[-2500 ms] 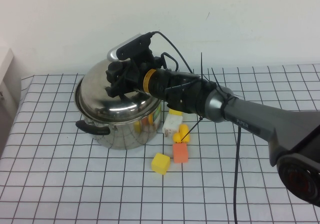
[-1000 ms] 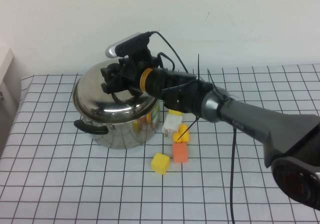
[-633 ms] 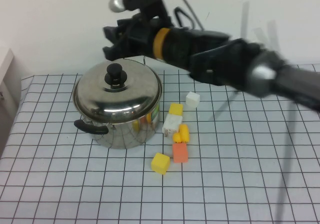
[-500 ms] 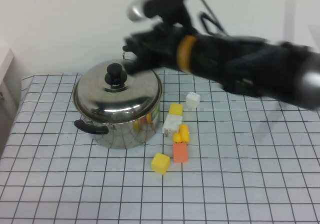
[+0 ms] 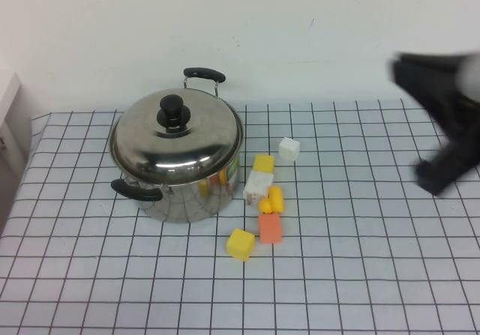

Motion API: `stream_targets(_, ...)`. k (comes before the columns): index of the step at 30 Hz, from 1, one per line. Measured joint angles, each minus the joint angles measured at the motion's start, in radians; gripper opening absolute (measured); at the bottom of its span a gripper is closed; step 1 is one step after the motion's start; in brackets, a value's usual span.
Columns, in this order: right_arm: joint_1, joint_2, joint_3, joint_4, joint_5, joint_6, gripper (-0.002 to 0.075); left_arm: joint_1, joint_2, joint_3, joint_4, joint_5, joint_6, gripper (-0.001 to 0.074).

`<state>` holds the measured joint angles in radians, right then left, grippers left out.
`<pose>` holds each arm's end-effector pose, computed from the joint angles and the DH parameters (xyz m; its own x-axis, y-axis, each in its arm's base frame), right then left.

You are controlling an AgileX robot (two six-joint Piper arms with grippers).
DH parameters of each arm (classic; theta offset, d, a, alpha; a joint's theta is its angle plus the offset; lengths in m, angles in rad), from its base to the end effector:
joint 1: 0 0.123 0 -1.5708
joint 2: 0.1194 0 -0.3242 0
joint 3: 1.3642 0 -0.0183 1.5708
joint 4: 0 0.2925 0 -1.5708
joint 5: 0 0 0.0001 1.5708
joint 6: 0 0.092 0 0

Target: Cover the pot

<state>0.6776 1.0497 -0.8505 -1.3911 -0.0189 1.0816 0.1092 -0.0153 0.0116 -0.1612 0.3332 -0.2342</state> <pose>0.1995 0.1626 0.3969 0.1148 -0.2984 -0.9475 -0.6365 0.7102 -0.3008 0.0566 0.0013 0.1797 -0.1954 -0.4003 -0.8953 -0.1423 0.9148 -0.3779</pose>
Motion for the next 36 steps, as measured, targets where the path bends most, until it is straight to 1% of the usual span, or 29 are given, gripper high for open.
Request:
stream_targets(5, 0.000, -0.191, 0.169, 0.000, 0.093, 0.022, -0.0001, 0.000, 0.000, 0.000, 0.000, 0.000, 0.000, -0.0003)
stream_targets(11, 0.000, -0.391, 0.330, -0.002, 0.104, 0.022, -0.0002, 0.000, 0.000, 0.000, 0.000, 0.000, 0.000, -0.0003)
stream_targets(15, 0.000, -0.434, 0.379, -0.013, 0.115, 0.022, -0.0002, 0.000, 0.000, 0.000, 0.000, 0.000, 0.000, -0.0003)
stream_targets(23, 0.000, -0.434, 0.418, -0.046, 0.144, 0.022, -0.0002, 0.000, 0.000, 0.000, 0.000, 0.000, 0.000, -0.0003)
stream_targets(25, 0.000, -0.434, 0.428, -0.024, 0.139, 0.010, -0.0002, 0.000, 0.000, 0.000, 0.000, 0.000, 0.000, -0.0003)
stream_targets(27, 0.000, -0.434, 0.435, 0.126, 0.138, -0.124, -0.0002, 0.000, 0.000, 0.000, 0.000, 0.000, 0.000, -0.0003)
stream_targets(30, 0.000, -0.436, 0.438, 0.555, 0.202, -0.606, -0.0002, 0.000, 0.000, 0.000, 0.000, 0.000, 0.000, -0.0003)
stream_targets(32, -0.005, -0.436, 0.438, 0.914, 0.309, -0.958, -0.0002, 0.000, 0.000, 0.000, 0.000, 0.000, 0.000, -0.0003)
stream_targets(34, -0.028, -0.436, 0.447, 1.234, 0.414, -1.199, -0.0002, 0.000, 0.000, 0.000, 0.000, 0.000, 0.000, -0.0003)
stream_targets(35, -0.047, -0.436, 0.457, 1.348, 0.436, -1.289, -0.0002, 0.000, 0.000, 0.000, 0.000, 0.000, 0.000, -0.0003)
stream_targets(36, -0.065, -0.436, 0.467, 1.420, 0.431, -1.354, -0.0002, 0.000, 0.000, 0.000, 0.000, 0.000, 0.000, -0.0003)
